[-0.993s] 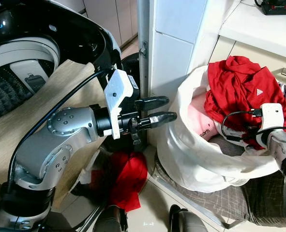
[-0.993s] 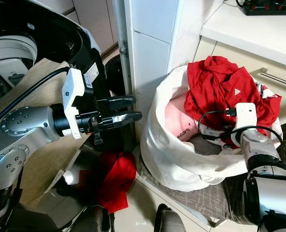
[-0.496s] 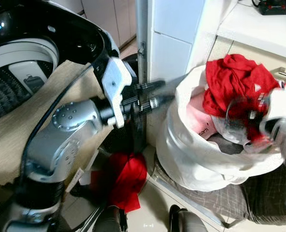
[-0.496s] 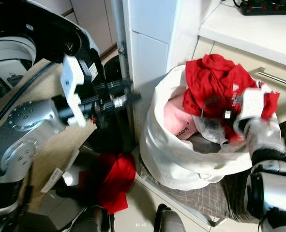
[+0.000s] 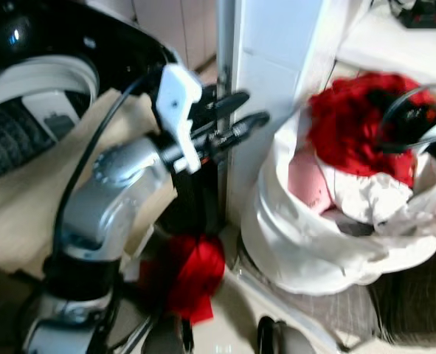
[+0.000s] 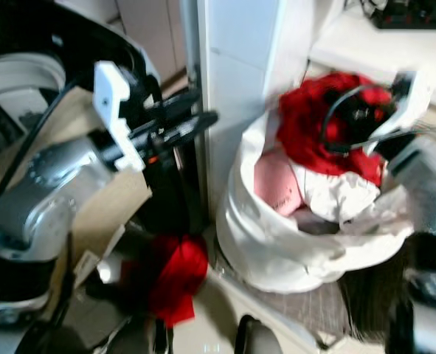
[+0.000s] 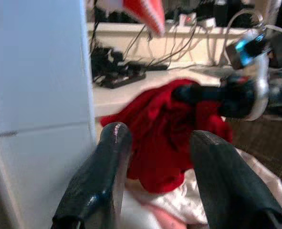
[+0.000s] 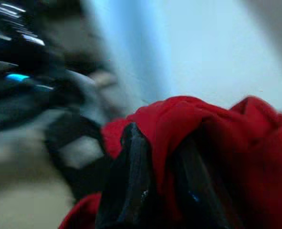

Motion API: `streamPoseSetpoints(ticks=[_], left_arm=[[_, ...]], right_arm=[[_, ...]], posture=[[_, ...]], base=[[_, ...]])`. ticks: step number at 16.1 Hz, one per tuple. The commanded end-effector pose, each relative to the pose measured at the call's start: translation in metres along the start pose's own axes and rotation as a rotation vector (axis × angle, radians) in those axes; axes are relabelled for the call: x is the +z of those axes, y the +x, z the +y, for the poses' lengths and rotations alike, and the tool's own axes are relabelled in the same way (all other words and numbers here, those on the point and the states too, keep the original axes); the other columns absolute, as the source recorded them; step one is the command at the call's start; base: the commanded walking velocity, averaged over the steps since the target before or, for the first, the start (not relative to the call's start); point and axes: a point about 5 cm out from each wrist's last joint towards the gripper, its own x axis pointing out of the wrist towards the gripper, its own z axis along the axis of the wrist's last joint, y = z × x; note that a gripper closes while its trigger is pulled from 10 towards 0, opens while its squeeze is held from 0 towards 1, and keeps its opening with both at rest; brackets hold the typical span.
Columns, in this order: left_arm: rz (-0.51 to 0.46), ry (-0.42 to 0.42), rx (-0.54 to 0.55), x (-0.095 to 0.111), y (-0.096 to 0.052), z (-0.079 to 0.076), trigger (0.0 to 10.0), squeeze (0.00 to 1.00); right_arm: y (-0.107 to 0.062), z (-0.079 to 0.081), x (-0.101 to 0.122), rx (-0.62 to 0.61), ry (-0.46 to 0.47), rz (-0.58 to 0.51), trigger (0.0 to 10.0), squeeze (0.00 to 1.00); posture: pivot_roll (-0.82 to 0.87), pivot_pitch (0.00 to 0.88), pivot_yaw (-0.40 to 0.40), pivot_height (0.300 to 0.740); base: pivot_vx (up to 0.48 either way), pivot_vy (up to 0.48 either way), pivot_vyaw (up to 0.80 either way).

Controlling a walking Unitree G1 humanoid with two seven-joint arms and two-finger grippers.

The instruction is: Clothes washing

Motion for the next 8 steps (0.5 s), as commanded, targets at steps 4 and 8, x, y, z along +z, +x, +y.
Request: streamPoseSetpoints(ticks=[4, 8], left_arm=[[-0.129, -0.024, -0.06, 0.017, 0.024, -0.014, 10.0, 1.0], [-0.193, -0.036, -0.134, 0.019, 0.032, -0.029, 10.0, 1.0]], right_arm=[[-0.002, 0.058, 0.032, 0.344, 0.062, -0.132, 0.0, 0.0], [0.003, 0.086, 0.024, 0.438, 0.113, -0.101, 0.0, 0.0]], posture=[[-0.07, 0.103, 0.008, 0.74], [-0.08, 0.097, 0.009, 0.74]], base=[[0.0, 0.0, 0.0], [0.0, 0.0, 0.0]])
